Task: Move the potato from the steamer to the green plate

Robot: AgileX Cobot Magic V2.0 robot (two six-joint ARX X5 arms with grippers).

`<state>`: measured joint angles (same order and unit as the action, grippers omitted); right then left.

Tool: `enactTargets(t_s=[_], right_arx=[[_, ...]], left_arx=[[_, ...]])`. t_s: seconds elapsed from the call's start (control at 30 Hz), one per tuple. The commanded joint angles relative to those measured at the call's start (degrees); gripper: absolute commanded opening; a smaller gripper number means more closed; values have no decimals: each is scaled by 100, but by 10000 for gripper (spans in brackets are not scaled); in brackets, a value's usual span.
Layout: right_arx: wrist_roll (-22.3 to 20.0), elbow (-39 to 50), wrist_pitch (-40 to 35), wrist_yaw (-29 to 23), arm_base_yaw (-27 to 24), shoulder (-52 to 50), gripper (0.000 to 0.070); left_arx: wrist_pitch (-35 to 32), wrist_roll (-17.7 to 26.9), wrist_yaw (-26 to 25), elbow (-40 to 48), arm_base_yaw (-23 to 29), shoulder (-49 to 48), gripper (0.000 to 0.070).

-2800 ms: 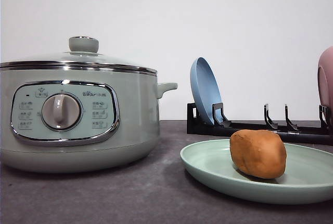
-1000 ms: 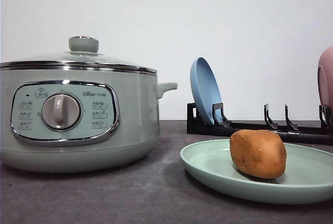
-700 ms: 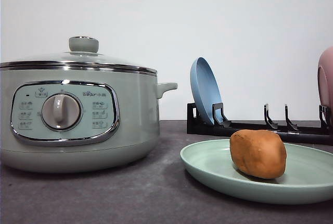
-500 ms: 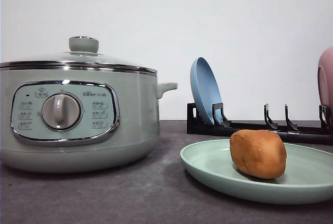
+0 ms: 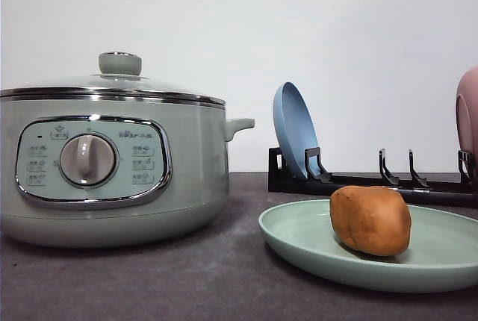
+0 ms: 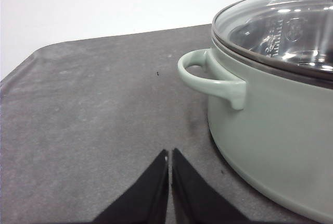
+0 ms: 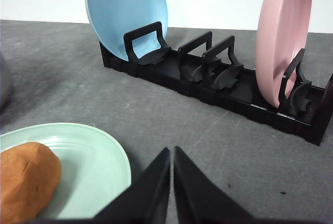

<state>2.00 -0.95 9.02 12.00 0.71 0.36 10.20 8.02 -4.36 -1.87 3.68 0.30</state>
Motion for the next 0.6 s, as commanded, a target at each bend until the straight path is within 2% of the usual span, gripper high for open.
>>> enactTargets(t_s=[0.0,0.57], right_arx=[[83,31,2,1,7,-15,0],[83,31,2,1,7,-15,0]], left_arx=[[46,-16,9,118,7,-11,1],[46,-16,9,118,7,-11,1]])
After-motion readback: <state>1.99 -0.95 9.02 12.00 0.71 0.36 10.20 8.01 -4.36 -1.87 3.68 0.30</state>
